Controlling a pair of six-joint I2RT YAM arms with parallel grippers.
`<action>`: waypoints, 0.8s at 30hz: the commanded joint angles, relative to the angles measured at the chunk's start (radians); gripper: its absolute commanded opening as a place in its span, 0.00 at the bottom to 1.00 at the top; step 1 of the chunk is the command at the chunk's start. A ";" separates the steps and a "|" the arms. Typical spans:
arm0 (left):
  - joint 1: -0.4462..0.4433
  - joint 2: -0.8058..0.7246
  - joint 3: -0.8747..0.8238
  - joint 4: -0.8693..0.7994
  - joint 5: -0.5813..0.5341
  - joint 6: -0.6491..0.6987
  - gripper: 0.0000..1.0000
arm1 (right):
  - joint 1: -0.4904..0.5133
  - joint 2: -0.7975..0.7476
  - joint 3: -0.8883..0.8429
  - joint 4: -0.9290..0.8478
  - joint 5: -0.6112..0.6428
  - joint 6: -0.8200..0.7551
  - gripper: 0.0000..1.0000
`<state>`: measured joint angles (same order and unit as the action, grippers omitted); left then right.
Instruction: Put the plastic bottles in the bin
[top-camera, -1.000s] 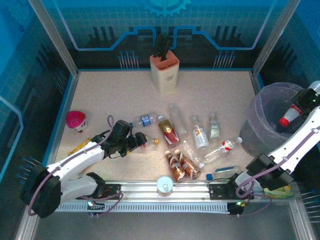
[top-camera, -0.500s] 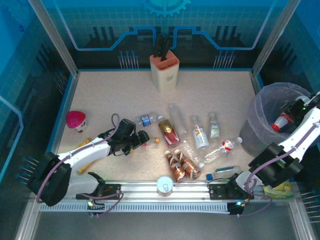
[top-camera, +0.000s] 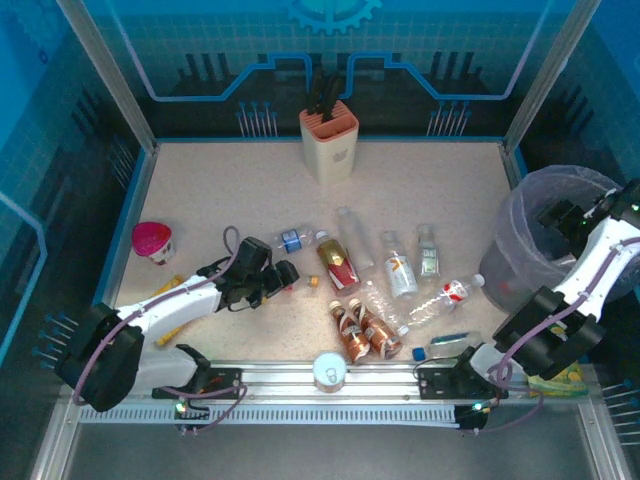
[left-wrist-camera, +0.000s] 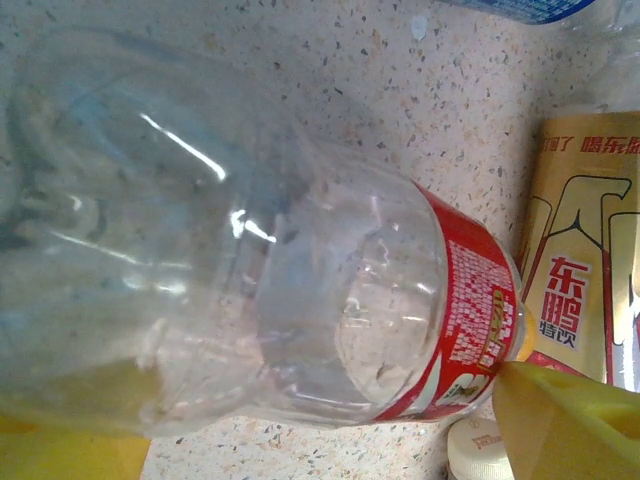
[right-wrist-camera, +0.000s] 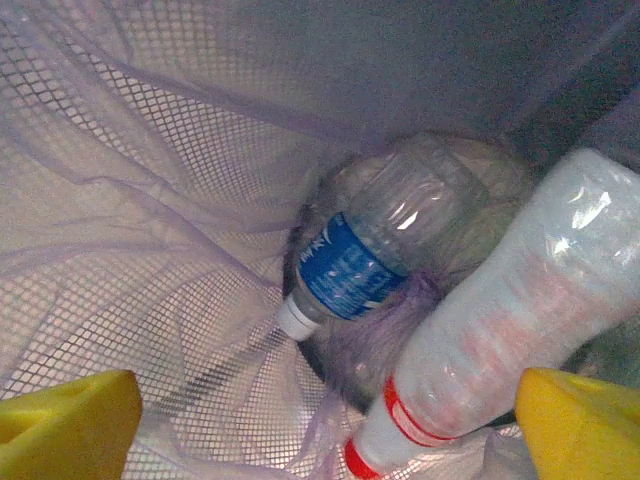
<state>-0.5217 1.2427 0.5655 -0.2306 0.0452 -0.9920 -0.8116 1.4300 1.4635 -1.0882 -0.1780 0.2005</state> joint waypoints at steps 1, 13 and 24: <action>0.008 0.007 -0.018 -0.031 -0.036 0.020 0.83 | 0.008 -0.031 0.077 -0.042 0.032 -0.017 1.00; 0.008 -0.018 -0.030 -0.029 -0.051 0.010 0.70 | 0.065 -0.180 0.249 -0.155 -0.114 -0.009 1.00; 0.008 -0.002 -0.035 0.036 -0.088 -0.027 0.86 | 0.439 -0.376 0.081 -0.072 -0.340 0.088 1.00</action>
<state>-0.5205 1.2289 0.5468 -0.2035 -0.0063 -1.0042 -0.4488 1.0809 1.5959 -1.1847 -0.4137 0.2394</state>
